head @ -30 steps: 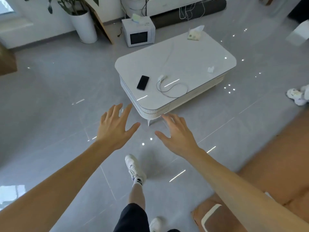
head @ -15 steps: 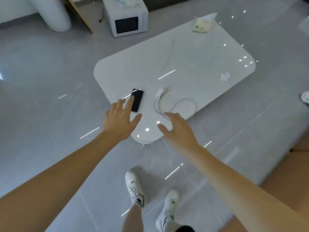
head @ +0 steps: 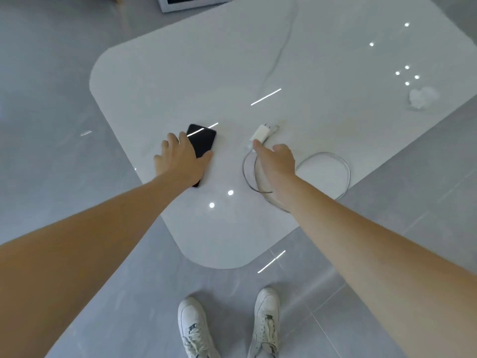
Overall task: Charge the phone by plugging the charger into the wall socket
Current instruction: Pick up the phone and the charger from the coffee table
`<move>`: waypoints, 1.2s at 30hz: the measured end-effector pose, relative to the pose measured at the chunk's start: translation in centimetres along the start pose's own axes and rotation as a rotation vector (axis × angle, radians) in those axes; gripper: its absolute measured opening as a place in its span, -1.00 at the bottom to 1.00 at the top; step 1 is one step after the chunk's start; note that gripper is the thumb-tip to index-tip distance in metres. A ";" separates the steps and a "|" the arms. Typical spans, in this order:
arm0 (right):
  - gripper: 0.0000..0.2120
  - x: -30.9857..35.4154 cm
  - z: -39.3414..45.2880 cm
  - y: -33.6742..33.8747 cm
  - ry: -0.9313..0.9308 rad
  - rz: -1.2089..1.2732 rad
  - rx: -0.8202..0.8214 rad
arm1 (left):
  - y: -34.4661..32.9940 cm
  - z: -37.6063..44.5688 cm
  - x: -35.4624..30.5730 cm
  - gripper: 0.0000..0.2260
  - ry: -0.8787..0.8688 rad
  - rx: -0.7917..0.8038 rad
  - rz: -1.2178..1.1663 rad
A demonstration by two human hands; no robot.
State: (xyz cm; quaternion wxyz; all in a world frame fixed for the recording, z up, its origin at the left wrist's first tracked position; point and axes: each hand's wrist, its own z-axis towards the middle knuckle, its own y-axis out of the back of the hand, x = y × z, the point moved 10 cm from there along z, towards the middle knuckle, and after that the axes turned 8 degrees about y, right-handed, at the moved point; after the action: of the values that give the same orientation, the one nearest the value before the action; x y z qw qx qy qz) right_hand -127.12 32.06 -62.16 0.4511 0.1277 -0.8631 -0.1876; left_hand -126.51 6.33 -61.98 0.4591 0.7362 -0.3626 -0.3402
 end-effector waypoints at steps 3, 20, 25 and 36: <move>-0.40 -0.9 3.2 0.0 -0.117 0.080 -0.057 | -1.0 2.3 -1.0 -0.32 0.041 -0.059 0.031; -0.64 0.8 7.4 -3.0 -0.053 -0.163 -0.027 | -0.9 4.7 -3.2 -0.38 0.081 -0.147 0.014; -0.41 1.2 6.6 -3.4 0.060 -0.382 -0.058 | -0.7 4.2 -3.7 -0.38 0.004 -0.171 -0.052; -0.50 2.7 3.3 -3.1 0.384 -0.377 0.129 | 0.4 1.7 -1.9 -0.47 0.034 -0.035 -0.349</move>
State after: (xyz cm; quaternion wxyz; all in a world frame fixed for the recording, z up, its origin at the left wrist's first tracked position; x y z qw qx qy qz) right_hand -131.20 28.97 -63.31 0.5544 0.3478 -0.7331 -0.1851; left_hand -129.01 7.12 -61.91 0.4122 0.7855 -0.2156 -0.4083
